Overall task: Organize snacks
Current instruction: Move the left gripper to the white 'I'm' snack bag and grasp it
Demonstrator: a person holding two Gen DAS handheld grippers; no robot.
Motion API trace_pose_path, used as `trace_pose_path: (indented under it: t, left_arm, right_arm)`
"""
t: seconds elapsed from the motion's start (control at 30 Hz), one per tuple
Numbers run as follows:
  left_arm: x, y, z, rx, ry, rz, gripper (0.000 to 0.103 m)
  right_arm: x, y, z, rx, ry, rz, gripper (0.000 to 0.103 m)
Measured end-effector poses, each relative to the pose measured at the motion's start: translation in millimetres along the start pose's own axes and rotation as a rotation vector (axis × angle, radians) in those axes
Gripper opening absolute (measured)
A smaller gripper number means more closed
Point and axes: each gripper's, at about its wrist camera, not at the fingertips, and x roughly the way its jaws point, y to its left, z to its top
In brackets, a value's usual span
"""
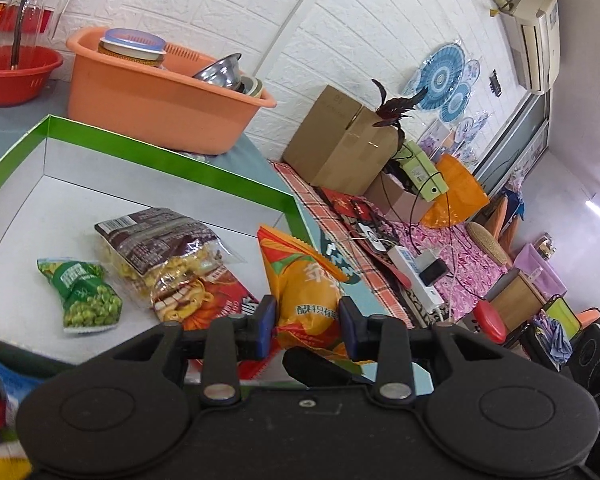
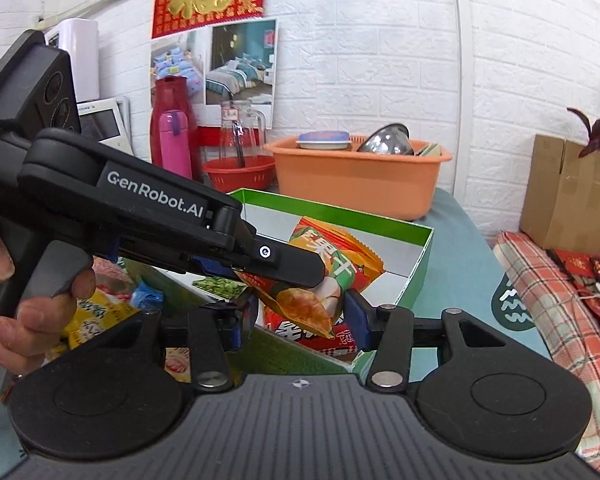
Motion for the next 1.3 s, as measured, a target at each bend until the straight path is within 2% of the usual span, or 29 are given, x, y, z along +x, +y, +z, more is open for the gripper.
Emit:
trace_pose_path:
  t: [0.03,0.07,0.1,0.27,0.43,0.53,0.67,0.73,0.83,0.97,1.03,1.1,1.2,1.3]
  left_arm:
    - [3,2,0,0.002,0.009,0.013,0.077]
    - [4,4,0,0.0,0.017,0.026,0.095]
    - [3,6,-2,-0.006,0.022,0.04,0.103]
    - [-37,-4,-12,0.016,-0.024,0.041,0.103]
    - [-92,-24,-28,0.048,-0.075,0.069,0.103]
    - [-122,-34,-45,0.063,-0.116,0.094,0.103]
    - [-147,-32,-75,0.038,-0.137,0.063,0.103]
    - [-149,-29,-88,0.033,-0.137,0.072,0.103]
    - [-139,-23,-99,0.048,-0.106,0.111,0.103]
    - [-123,-4,-107,0.006,-0.049,0.177,0.103]
    - [-120,4,-114,-0.032,-0.014,0.166,0.064]
    - [-120,11,-127,-0.077,0.033,0.103,0.058]
    - [-124,10,-145,-0.115,0.065,0.04,0.06]
    - [-133,11,-144,-0.158,0.008,0.049,0.097]
  right_arm:
    - [5,-1,-1,0.004,0.001,0.0,0.082]
    - [8,-2,-3,0.006,0.0,-0.002,0.092]
    - [10,-2,-4,0.009,0.0,-0.007,0.101]
    - [-8,1,-7,0.029,-0.027,0.003,0.103]
    - [-55,14,-9,0.041,-0.125,0.017,0.103]
    - [-77,25,-13,0.027,-0.147,0.041,0.103]
    - [-96,39,-28,0.027,-0.126,0.072,0.103]
    - [-100,44,-38,0.05,-0.099,0.094,0.103]
    - [-102,53,-55,0.092,-0.046,0.125,0.103]
    - [-103,61,-72,0.136,0.017,0.135,0.103]
    - [-106,63,-79,0.145,0.036,0.129,0.103]
    - [-109,63,-82,0.155,0.046,0.126,0.103]
    - [-110,61,-86,0.17,0.072,0.123,0.103]
    - [-106,62,-89,0.178,0.092,0.12,0.103]
